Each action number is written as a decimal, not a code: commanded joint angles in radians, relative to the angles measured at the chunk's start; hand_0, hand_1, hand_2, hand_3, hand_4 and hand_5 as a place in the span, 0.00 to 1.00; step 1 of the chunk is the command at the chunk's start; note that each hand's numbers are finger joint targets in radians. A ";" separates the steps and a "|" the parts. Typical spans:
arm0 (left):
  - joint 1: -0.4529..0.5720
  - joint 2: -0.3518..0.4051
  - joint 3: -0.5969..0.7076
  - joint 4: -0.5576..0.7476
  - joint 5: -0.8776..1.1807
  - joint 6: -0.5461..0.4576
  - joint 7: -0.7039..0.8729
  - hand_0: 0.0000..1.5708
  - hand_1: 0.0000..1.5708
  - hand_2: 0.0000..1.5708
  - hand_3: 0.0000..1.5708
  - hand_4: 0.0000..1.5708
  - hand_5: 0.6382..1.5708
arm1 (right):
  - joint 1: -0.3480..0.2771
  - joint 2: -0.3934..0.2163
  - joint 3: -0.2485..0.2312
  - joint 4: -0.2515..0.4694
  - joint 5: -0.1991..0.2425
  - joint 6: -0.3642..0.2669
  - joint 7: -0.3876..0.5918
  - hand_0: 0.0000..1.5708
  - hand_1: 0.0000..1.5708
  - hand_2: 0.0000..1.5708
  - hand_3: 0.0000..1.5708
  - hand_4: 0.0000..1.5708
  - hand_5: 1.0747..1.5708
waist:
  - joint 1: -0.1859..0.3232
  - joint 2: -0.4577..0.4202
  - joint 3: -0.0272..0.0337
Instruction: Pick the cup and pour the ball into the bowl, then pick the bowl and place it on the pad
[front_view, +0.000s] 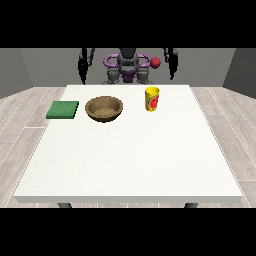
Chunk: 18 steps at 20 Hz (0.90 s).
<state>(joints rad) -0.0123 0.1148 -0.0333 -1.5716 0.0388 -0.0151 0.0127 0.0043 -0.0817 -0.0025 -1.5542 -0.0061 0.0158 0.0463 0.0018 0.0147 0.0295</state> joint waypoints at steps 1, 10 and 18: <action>-0.006 0.025 0.007 -0.058 0.002 -0.003 0.036 0.00 0.00 0.00 0.00 0.00 1.00 | -0.004 -0.017 -0.003 -0.057 -0.004 0.002 0.035 0.00 0.00 0.21 0.31 0.54 0.99 | 0.000 -0.150 -0.0173; -0.180 -0.103 0.082 -0.065 0.166 0.054 0.041 0.00 0.00 0.00 0.00 0.00 1.00 | -0.141 0.079 0.232 -0.183 -0.075 -0.281 0.081 0.00 0.00 0.19 0.28 0.53 0.99 | -0.015 -0.169 -0.0306; -0.337 -0.047 0.135 -0.050 0.158 0.087 0.053 0.00 0.00 0.00 0.00 0.00 1.00 | -0.197 0.081 0.320 -0.255 -0.013 -0.382 0.083 0.00 0.00 0.24 0.32 0.52 0.99 | -0.037 -0.062 -0.0295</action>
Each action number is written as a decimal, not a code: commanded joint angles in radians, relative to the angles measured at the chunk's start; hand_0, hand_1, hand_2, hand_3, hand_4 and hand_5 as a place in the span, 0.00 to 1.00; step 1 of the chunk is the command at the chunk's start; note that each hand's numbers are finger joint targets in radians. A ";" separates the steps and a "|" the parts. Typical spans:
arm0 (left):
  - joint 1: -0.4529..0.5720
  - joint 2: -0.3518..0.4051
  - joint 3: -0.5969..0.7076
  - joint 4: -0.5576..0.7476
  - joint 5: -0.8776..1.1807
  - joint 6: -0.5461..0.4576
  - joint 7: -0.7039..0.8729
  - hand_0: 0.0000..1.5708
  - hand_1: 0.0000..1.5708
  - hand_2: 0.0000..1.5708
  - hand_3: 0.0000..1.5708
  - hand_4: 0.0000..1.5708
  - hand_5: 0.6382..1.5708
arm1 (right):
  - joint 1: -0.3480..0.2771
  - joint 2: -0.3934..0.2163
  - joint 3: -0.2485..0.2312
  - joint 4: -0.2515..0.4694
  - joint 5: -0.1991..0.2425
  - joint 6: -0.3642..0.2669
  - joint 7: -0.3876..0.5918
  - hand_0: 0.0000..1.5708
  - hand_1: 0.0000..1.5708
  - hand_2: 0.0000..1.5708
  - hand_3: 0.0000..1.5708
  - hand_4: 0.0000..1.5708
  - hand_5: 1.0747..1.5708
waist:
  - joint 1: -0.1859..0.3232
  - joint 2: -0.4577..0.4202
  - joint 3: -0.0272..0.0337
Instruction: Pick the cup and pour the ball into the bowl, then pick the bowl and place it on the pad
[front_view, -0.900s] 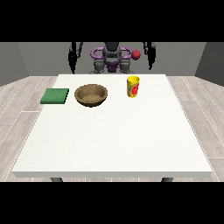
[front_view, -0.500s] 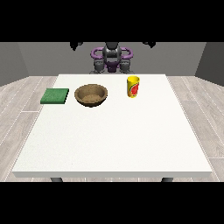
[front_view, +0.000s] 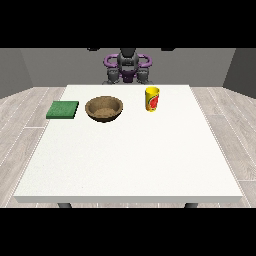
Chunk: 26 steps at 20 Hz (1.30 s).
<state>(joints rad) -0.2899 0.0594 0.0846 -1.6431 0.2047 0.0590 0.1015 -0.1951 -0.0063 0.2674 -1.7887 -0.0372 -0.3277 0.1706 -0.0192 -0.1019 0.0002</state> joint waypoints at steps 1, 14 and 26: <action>-0.026 0.035 0.032 0.014 0.032 -0.034 -0.009 0.00 0.00 0.00 0.00 0.00 0.99 | -0.009 0.006 -0.019 -0.009 0.022 0.003 -0.019 0.00 0.00 0.24 0.33 0.52 0.99 | -0.002 0.059 -0.0002; 0.031 -0.057 -0.035 0.244 -0.105 -0.051 -0.478 0.00 0.00 0.00 0.00 0.00 0.97 | -0.253 -0.119 -0.235 0.133 0.007 0.062 -0.090 0.00 0.00 0.24 0.41 0.43 1.00 | -0.002 0.318 -0.0007; -0.021 -0.012 0.015 0.563 -0.136 -0.089 -0.714 0.00 0.00 0.00 0.00 0.00 0.96 | -0.338 -0.199 -0.358 0.308 -0.027 0.150 -0.139 0.00 0.00 0.28 0.38 0.41 0.99 | 0.014 0.317 -0.0005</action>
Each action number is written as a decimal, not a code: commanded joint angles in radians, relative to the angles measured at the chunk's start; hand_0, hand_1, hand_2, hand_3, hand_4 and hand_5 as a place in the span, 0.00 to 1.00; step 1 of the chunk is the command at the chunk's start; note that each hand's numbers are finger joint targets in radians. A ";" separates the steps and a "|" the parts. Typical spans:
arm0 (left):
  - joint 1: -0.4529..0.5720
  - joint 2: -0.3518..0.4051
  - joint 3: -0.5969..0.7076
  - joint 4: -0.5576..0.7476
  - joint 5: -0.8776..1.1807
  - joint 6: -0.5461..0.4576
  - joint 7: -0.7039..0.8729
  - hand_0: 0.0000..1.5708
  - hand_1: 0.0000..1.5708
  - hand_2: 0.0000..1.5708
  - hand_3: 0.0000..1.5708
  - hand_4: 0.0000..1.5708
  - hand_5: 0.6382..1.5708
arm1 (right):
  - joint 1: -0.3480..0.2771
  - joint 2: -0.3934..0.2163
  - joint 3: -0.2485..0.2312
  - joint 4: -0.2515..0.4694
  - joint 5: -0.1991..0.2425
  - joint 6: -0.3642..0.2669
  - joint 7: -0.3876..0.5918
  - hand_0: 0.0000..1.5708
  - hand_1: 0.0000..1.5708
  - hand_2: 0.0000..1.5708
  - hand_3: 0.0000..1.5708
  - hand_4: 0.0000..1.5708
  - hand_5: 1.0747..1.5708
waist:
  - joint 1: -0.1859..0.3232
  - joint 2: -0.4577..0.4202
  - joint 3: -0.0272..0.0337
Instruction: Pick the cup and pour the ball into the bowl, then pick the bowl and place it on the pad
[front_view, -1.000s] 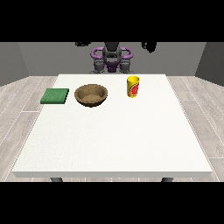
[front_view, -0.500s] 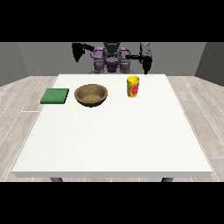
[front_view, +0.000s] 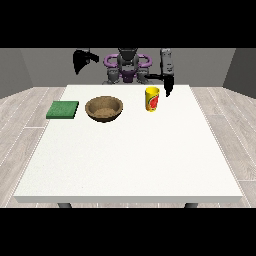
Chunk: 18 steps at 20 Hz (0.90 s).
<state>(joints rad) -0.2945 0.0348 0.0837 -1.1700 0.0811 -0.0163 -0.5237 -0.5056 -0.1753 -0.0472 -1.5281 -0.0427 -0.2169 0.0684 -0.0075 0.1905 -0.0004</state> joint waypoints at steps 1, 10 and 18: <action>-0.025 -0.004 0.014 0.133 -0.017 0.005 -0.090 0.00 0.00 0.00 0.00 0.00 0.96 | 0.005 -0.003 -0.031 0.049 -0.005 0.016 -0.052 0.00 0.00 0.27 0.39 0.42 0.99 | -0.013 -0.002 0.0001; -0.075 -0.026 0.022 0.290 -0.034 0.051 -0.141 0.00 0.00 0.00 0.00 0.00 0.95 | 0.031 -0.054 -0.093 0.135 -0.048 0.109 -0.094 0.00 0.00 0.23 0.35 0.41 0.99 | -0.024 -0.052 0.0004; -0.212 0.032 0.095 0.456 -0.011 0.043 -0.276 0.00 0.00 0.00 0.00 0.00 0.96 | 0.002 -0.057 -0.102 0.147 -0.050 0.137 -0.176 0.00 0.00 0.22 0.33 0.40 0.99 | -0.068 0.054 0.0002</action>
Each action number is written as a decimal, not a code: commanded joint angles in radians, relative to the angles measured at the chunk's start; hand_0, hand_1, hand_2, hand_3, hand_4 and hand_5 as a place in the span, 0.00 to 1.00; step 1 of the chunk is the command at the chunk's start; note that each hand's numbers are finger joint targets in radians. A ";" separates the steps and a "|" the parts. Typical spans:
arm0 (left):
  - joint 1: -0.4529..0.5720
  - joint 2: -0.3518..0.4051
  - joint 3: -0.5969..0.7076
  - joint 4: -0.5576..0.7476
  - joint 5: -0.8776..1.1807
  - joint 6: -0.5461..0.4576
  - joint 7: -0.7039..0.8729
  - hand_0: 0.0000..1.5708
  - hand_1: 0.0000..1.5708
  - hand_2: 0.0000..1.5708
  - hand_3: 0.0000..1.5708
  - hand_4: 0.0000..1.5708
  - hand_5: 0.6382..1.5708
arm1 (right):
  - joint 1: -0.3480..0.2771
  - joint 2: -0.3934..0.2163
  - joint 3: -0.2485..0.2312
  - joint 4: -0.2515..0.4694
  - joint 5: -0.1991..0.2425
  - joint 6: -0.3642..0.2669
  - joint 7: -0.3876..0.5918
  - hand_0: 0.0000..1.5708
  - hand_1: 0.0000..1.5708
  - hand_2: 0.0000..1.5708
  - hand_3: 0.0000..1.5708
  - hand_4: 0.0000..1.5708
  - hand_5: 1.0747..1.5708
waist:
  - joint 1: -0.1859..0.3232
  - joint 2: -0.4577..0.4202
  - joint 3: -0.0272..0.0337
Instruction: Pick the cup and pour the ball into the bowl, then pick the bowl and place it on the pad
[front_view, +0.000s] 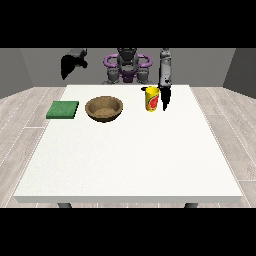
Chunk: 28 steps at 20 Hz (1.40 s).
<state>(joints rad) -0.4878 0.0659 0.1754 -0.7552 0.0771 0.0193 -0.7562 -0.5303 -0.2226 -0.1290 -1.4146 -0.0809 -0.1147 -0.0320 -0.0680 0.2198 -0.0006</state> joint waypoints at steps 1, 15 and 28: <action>-0.049 0.041 0.053 0.093 0.024 -0.011 -0.075 0.00 0.00 0.00 0.00 0.00 0.96 | -0.012 -0.032 -0.021 -0.021 -0.028 0.042 0.010 0.00 0.00 0.20 0.34 0.40 0.99 | -0.038 0.031 0.0000; -0.036 0.017 0.010 0.228 -0.088 0.139 -0.243 0.85 0.85 1.00 1.00 0.82 0.61 | -0.004 -0.084 -0.073 -0.009 -0.054 0.067 0.038 0.00 0.00 0.24 0.41 0.37 1.00 | -0.037 0.004 0.0000; -0.226 -0.005 -0.101 0.126 -0.238 0.370 0.072 0.86 0.86 1.00 1.00 0.83 0.58 | 0.027 -0.117 -0.125 0.172 -0.062 0.112 -0.046 0.00 0.00 0.25 0.41 0.35 1.00 | -0.014 -0.097 0.0008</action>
<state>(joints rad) -0.6384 0.0492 0.0858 -0.6313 -0.1132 0.2960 -0.7503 -0.4954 -0.3480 -0.2719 -1.2456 -0.1550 -0.0026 -0.0694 -0.0516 0.1069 0.0008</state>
